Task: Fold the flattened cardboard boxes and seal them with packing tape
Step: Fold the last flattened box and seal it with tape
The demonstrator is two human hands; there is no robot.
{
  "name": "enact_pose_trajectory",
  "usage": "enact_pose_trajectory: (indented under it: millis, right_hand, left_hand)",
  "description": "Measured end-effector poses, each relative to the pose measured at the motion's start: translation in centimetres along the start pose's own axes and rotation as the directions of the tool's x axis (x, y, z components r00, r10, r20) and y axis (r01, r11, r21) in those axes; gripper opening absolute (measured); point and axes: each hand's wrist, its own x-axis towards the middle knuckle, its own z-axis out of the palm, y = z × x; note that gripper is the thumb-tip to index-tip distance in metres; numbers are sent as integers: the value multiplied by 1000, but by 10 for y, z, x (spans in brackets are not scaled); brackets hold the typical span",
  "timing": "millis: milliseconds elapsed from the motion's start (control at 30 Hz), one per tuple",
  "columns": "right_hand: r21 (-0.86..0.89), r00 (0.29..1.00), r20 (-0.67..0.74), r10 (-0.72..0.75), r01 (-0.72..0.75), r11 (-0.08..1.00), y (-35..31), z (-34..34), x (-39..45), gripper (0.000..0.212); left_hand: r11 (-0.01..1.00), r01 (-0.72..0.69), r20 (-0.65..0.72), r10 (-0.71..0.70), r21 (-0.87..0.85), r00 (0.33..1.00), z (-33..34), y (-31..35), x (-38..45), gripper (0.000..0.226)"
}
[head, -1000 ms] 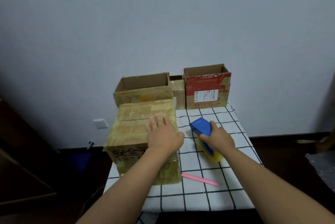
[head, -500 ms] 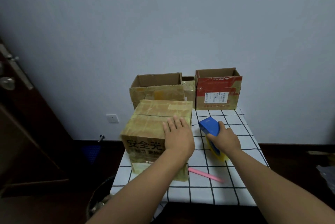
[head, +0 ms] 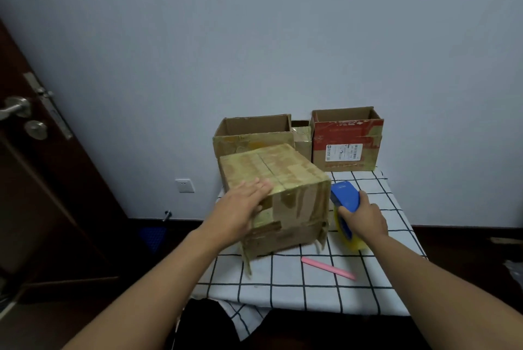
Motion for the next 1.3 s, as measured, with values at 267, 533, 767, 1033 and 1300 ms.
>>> enact_pose_trajectory:
  millis: [267, 533, 767, 1033, 1300]
  right_hand:
    - [-32, 999, -15, -45, 44, 999, -7, 3, -6, 51]
    - [1, 997, -40, -64, 64, 998, -11, -3, -17, 55]
    - [72, 989, -53, -138, 142, 987, -28, -42, -28, 69]
    - [169, 961, 20, -275, 268, 949, -54, -104, -40, 60]
    - [360, 890, 36, -454, 412, 837, -83, -155, -67, 58]
  left_hand:
    - [998, 57, 13, -57, 29, 998, 14, -36, -20, 56]
    - [988, 88, -50, -82, 126, 995, 33, -29, 4, 63]
    - [964, 87, -80, -69, 252, 994, 41, -46, -3, 71]
    - [953, 150, -127, -120, 265, 985, 52, -49, 3, 68]
    - [978, 203, 55, -206, 52, 977, 35, -28, 8, 75]
